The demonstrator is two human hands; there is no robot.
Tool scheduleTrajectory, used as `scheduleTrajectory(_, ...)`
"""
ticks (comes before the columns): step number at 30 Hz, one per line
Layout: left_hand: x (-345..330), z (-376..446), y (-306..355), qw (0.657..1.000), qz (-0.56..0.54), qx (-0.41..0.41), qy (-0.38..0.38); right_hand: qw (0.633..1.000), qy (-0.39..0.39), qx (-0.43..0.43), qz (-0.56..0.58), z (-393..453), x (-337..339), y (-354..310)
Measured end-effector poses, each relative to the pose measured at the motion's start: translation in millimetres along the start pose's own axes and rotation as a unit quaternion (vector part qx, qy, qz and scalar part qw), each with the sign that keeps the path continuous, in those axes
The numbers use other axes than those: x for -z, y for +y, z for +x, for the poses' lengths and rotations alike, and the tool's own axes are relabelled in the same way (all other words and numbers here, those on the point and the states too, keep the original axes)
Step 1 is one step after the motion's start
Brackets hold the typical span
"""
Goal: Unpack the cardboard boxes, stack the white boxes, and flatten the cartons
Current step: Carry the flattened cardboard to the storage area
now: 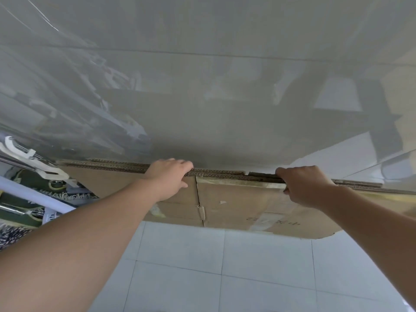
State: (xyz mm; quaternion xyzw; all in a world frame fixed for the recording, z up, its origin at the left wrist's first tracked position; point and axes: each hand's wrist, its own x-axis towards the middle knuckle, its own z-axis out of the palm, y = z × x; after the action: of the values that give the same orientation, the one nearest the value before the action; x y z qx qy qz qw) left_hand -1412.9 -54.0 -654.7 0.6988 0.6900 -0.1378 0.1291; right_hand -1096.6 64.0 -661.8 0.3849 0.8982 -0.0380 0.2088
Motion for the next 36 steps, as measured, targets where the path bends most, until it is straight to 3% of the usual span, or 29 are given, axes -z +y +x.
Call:
scheduleTrajectory(5,-6.7,22.8,6.1,0.998,0.010,0.013,0.063,0.999,0.035,-0.042,0.001,9.9,-5.0,12.2)
scheduleTrajectory(20,-3.0,39.1,4.4,0.989,-0.006,0.117,0.090,0.991,0.072,-0.114,0.016,23.6,15.2,13.6)
scheduleTrajectory(26,-2.7,39.1,11.2,0.977,0.047,0.128,0.167,0.988,0.096,-0.116,0.012,22.1,12.0,14.4)
scheduleTrajectory(30,-11.1,40.9,18.5,0.980,0.011,0.151,0.132,0.983,0.148,-0.106,0.034,18.3,2.8,13.0)
scheduleTrajectory(36,-20.3,45.5,28.5,0.981,-0.031,0.157,0.111,0.982,0.156,-0.101,0.015,11.3,-5.2,13.4)
